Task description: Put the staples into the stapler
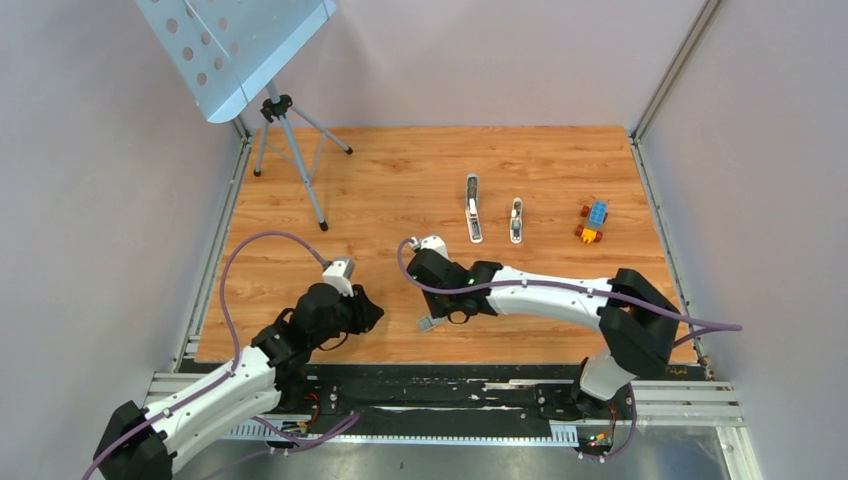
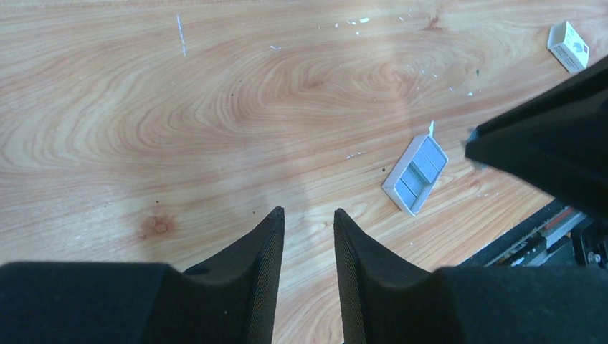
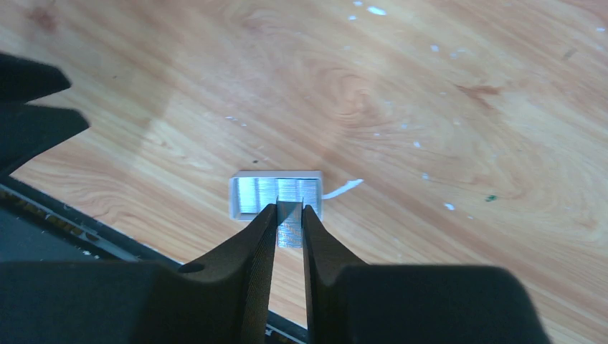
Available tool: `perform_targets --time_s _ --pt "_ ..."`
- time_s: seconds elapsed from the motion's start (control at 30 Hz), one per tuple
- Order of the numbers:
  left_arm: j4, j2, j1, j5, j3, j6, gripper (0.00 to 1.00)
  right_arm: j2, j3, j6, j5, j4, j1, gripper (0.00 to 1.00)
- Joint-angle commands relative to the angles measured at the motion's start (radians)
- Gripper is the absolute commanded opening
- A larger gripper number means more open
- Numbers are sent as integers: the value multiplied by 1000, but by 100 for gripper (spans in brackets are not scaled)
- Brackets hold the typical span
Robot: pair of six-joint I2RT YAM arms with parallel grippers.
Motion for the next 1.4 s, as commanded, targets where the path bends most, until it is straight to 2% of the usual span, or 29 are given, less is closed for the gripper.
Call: perform_targets --time_s 0.0,0.2,0.37,0.63,0.97,1.23,1.37 --pt "-22 -9 5 29 40 15 35 -63 -66 -9 40 -44 -77 23" --pt "-55 22 5 37 98 74 43 -109 -155 4 49 -37 -186 23" --pt "-74 68 5 74 152 117 57 -124 -222 6 35 -7 -267 23" --pt "-138 135 5 126 277 197 71 -123 -278 0 5 37 -311 26" --pt "-211 148 5 145 384 242 74 -116 -292 -38 -26 42 -323 30" --pt "-309 137 4 146 467 295 73 -100 -295 -39 -32 36 -326 29" --pt "-372 117 5 151 518 333 73 -102 -298 -45 -31 36 -327 25"
